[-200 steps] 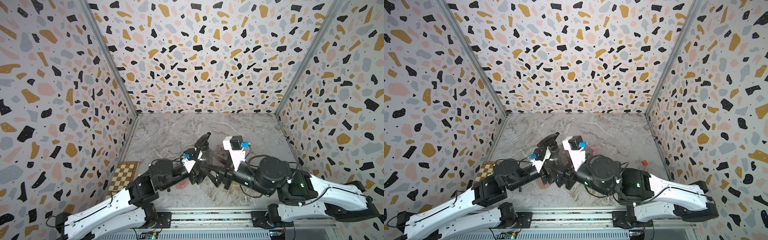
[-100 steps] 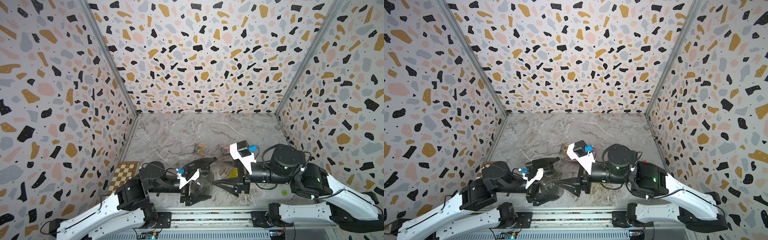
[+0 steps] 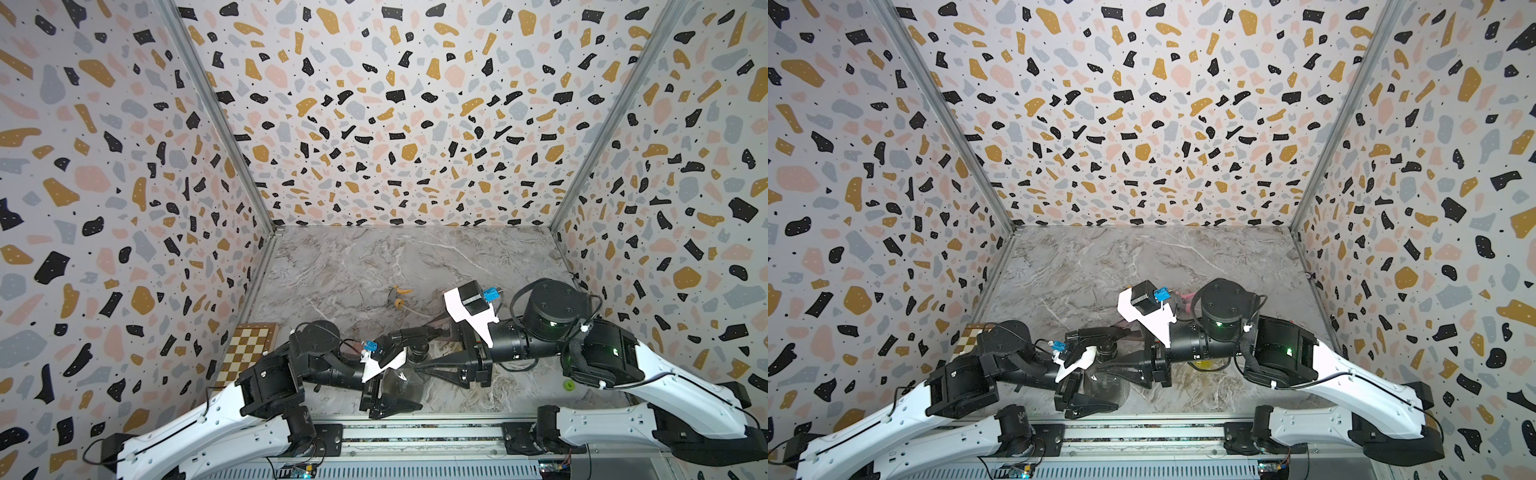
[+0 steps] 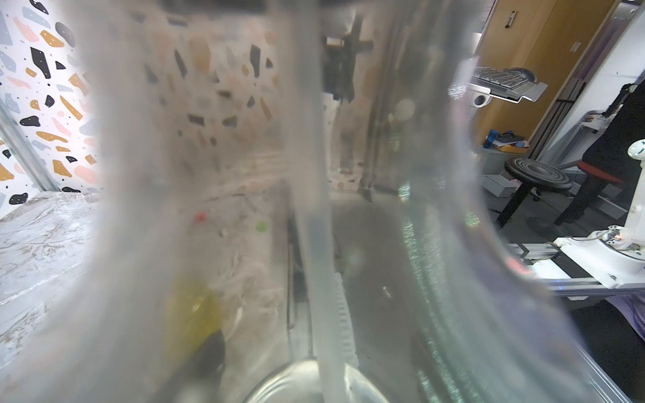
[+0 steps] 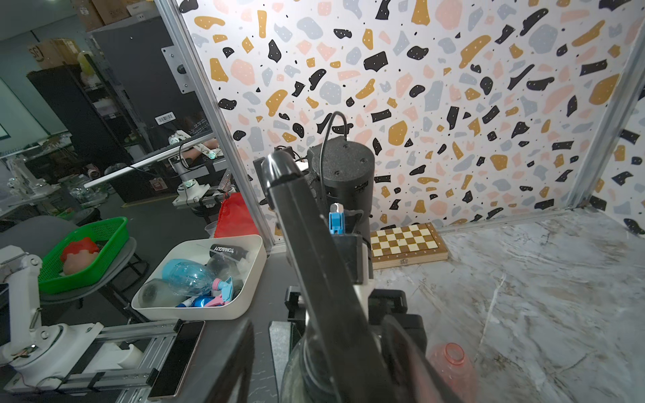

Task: Attach spray nozzles to spray bottles
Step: Screw the spray nozzle on the spray bottle.

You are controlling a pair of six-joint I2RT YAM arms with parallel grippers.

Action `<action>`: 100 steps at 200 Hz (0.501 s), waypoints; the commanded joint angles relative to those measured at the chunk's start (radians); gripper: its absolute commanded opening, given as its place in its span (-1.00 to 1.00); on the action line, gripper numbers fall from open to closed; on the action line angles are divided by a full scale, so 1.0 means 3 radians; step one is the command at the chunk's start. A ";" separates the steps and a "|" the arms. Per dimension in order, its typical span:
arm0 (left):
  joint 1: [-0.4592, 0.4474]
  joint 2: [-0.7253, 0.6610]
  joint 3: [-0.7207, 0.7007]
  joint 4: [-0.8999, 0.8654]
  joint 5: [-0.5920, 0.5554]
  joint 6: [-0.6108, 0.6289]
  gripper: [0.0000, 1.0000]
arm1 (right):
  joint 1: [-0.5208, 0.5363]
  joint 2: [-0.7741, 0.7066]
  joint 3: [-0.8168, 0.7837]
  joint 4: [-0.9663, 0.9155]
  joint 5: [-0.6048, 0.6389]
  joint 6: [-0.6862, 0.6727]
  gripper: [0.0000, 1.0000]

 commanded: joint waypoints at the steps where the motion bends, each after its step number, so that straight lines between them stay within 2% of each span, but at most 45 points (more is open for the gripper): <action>1: 0.0004 -0.0071 0.0112 0.0164 -0.0059 0.0038 -1.00 | -0.0015 -0.0041 -0.0018 0.0130 -0.0114 0.0058 0.07; 39: 0.0004 -0.0101 0.0114 0.0207 -0.0133 0.0026 -1.00 | -0.0015 -0.0011 -0.0090 0.0085 -0.0043 0.0067 0.05; 82: 0.0004 -0.0083 0.0132 0.0207 -0.0198 0.0018 -1.00 | -0.0018 0.0016 -0.0113 0.0137 -0.0091 0.0113 -0.22; 100: 0.0004 -0.0078 0.0140 0.0210 -0.0287 0.0004 -1.00 | -0.0018 0.0055 -0.0116 0.0137 -0.0113 0.0144 -0.40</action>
